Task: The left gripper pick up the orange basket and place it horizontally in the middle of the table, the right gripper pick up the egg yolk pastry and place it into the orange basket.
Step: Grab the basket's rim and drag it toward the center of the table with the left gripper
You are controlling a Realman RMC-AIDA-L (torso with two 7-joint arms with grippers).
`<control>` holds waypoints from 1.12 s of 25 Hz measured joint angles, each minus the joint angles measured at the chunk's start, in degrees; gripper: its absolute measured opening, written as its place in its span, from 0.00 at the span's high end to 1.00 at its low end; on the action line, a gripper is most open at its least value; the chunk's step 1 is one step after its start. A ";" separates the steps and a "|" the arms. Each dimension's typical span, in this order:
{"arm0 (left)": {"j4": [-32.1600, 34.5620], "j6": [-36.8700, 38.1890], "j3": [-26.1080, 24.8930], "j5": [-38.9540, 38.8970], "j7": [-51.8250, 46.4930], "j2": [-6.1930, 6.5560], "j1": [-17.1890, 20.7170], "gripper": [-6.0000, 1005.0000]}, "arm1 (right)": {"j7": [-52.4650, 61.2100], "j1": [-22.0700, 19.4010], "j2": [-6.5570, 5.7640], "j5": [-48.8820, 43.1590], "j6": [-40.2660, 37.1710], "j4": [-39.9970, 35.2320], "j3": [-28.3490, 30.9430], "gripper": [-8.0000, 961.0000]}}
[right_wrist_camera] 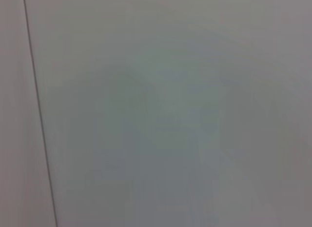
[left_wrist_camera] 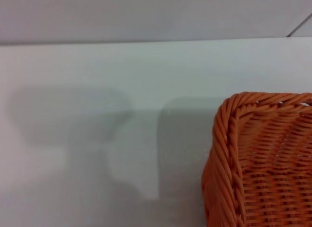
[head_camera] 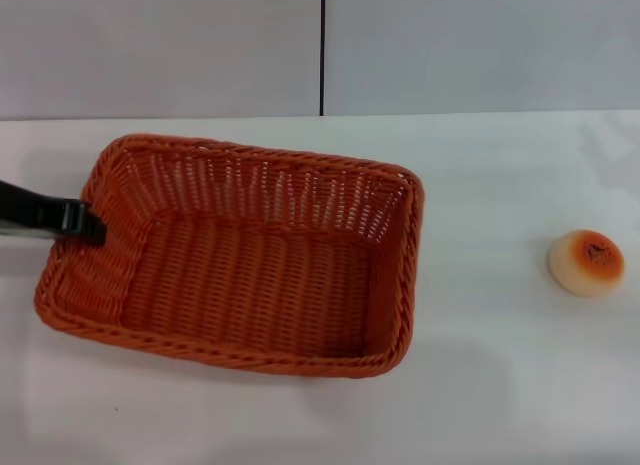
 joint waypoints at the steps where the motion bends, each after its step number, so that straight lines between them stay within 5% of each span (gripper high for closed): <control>1: 0.00 0.00 0.00 0.00 0.00 0.00 0.00 0.82 | 0.13 0.11 -0.08 -0.01 0.00 0.08 -0.18 0.58; 28: -0.57 0.11 -4.25 -10.90 0.17 0.46 7.51 0.81 | 0.25 0.43 -0.37 0.03 -0.65 -0.13 -2.12 0.60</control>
